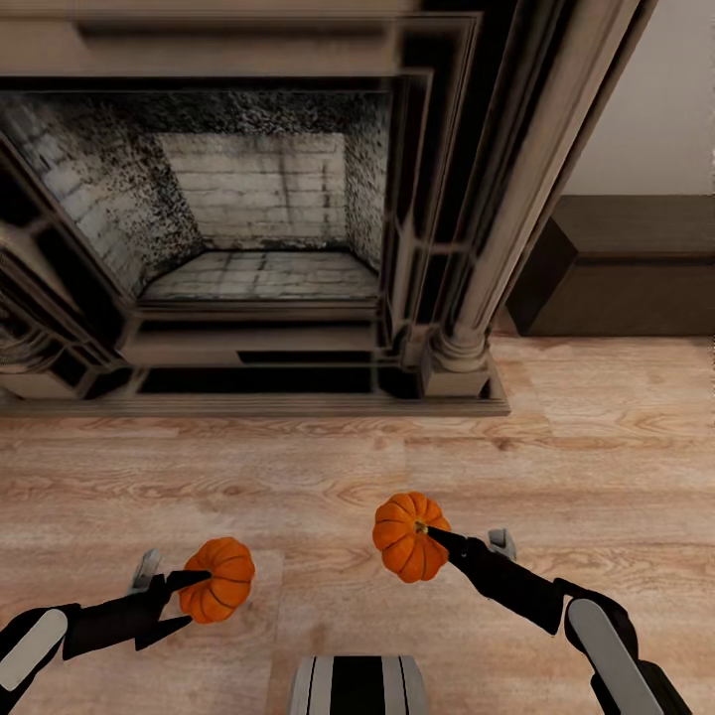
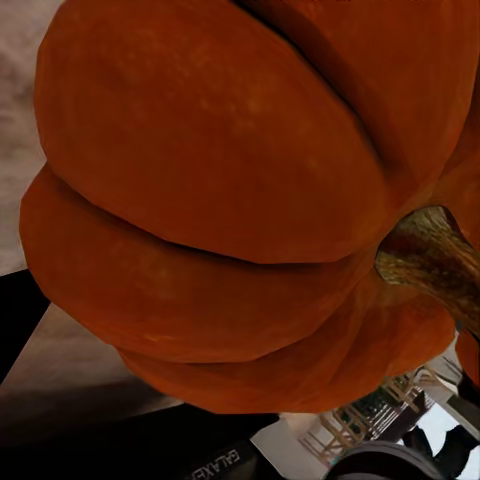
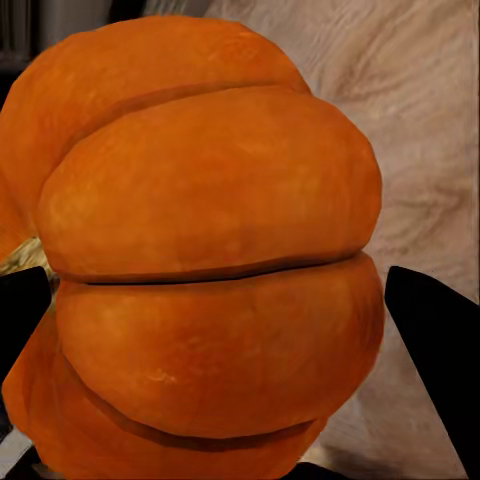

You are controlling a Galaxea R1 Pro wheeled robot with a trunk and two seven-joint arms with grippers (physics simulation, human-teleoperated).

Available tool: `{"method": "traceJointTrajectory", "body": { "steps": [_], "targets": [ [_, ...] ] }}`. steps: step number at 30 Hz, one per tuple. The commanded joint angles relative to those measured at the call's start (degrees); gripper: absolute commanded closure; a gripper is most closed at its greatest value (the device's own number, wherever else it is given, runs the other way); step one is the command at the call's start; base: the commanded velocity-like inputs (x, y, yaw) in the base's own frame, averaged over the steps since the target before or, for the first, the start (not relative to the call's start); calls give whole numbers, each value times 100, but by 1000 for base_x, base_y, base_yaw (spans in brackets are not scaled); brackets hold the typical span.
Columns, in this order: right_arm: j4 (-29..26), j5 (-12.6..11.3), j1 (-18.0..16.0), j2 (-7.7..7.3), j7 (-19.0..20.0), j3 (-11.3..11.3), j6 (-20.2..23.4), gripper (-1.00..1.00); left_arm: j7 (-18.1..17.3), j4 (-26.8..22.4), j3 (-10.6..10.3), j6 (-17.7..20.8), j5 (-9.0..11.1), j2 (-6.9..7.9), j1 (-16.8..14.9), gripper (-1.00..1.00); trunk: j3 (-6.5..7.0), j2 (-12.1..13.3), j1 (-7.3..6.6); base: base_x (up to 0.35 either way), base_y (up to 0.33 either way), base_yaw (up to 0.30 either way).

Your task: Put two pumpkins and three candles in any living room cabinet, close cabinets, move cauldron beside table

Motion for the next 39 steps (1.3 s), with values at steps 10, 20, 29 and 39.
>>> {"method": "traceJointTrajectory", "body": {
  "steps": [10,20,29,39],
  "targets": [
    [-531,-5,-1,-21,-780,-12,393,100,8,-1,-4,-19,-11,6,0,100,222,14,-25,0,0,0],
    [-816,-83,-51,18,-2927,-43,1234,100,8,-1,-4,93,-8,45,0,100,444,27,-51,0,0,0],
    [-846,-86,-120,20,-3028,7,1260,100,12,-1,-2,96,-18,54,0,100,643,39,-74,0,0,0],
    [-847,-94,-121,20,-3018,10,1221,100,16,-1,-1,96,-19,57,0,100,858,52,-100,0,0,-35]
  ]
}}
